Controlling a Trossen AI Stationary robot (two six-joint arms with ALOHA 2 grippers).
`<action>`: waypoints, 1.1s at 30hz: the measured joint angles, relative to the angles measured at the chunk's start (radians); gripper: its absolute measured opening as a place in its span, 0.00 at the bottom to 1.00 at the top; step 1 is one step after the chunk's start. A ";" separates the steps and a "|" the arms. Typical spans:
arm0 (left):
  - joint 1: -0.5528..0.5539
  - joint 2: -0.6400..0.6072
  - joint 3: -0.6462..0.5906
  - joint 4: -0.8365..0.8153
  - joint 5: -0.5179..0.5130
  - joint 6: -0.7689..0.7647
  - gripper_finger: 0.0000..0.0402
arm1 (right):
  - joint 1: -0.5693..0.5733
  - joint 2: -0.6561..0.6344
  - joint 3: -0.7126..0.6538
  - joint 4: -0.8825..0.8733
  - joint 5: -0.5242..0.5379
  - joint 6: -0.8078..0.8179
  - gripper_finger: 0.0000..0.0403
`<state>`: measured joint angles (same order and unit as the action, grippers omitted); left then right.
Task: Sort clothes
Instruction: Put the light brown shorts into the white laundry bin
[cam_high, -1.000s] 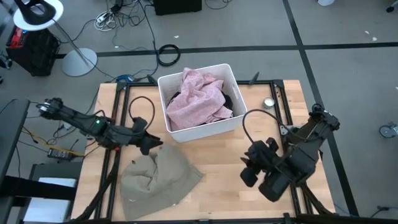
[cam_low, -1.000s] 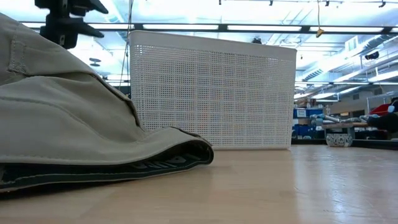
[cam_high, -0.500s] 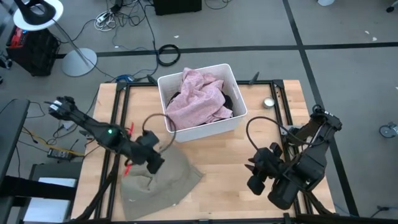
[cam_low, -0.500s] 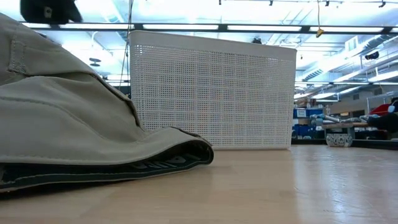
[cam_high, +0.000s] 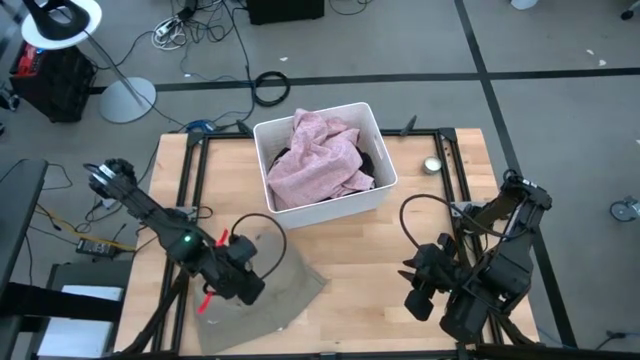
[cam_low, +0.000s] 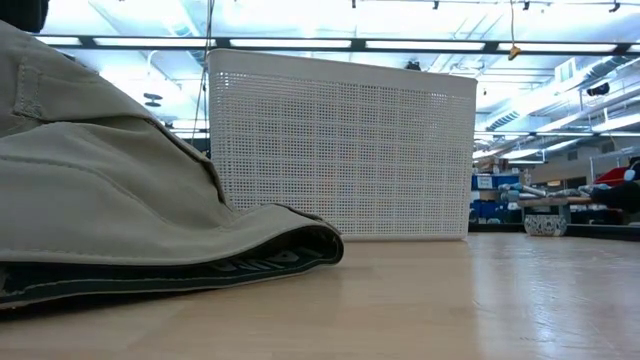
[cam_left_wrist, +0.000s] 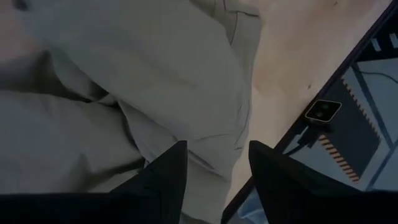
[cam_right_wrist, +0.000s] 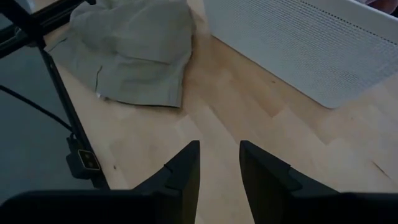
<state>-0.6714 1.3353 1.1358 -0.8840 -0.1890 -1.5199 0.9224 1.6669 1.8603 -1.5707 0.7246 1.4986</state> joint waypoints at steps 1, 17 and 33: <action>-0.003 0.007 0.000 0.003 0.000 -0.006 0.44 | 0.001 0.000 0.000 0.000 0.000 0.000 0.28; -0.003 0.188 -0.001 0.058 0.041 0.000 0.44 | 0.007 0.000 0.000 0.000 0.021 -0.011 0.28; 0.004 0.218 -0.001 0.123 0.071 -0.003 0.02 | 0.006 -0.001 -0.007 0.003 0.021 -0.014 0.27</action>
<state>-0.6674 1.5534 1.1351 -0.7605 -0.1177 -1.5228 0.9286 1.6660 1.8532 -1.5678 0.7452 1.4842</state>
